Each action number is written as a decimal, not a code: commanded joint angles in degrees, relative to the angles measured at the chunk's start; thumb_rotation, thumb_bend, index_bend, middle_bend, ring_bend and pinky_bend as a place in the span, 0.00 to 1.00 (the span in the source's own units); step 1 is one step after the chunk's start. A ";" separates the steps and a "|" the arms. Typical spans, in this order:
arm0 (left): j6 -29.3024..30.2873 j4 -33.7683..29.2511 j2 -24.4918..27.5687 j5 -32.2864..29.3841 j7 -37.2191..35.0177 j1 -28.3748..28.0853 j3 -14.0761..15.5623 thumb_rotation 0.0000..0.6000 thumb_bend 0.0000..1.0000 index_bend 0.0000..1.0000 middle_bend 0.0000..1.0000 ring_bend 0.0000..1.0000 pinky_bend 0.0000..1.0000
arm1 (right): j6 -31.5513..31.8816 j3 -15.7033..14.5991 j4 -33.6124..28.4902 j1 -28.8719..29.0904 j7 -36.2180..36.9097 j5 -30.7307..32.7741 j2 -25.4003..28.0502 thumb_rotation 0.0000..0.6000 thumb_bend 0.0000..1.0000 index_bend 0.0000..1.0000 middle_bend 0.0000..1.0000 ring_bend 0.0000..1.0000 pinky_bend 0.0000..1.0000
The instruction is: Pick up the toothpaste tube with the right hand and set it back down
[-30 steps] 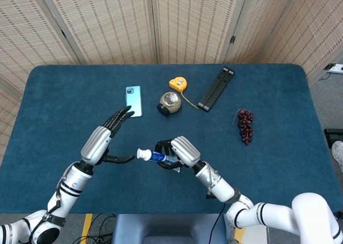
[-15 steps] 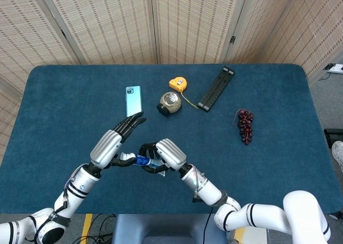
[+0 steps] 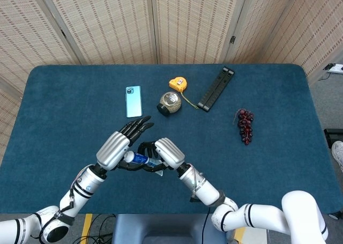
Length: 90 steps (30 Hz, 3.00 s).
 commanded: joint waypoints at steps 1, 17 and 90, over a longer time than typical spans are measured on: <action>-0.86 -0.05 0.33 -0.20 1.04 -0.52 0.27 0.00 0.00 0.00 0.02 0.01 0.14 | -0.22 0.11 -0.12 0.10 -0.17 0.27 -0.13 1.00 0.60 0.71 0.68 0.61 0.65; -2.94 -0.13 0.83 -1.13 2.89 -1.73 1.22 0.00 0.00 0.00 0.02 0.01 0.14 | -0.15 0.74 0.52 0.59 -0.80 0.92 -2.02 1.00 0.67 0.76 0.71 0.64 0.67; 12.33 5.41 12.62 -12.59 7.33 16.82 4.69 1.00 0.09 0.00 0.00 0.02 0.14 | 20.16 -14.09 -19.93 -25.63 -28.28 0.95 47.09 1.00 0.46 0.24 0.31 0.24 0.35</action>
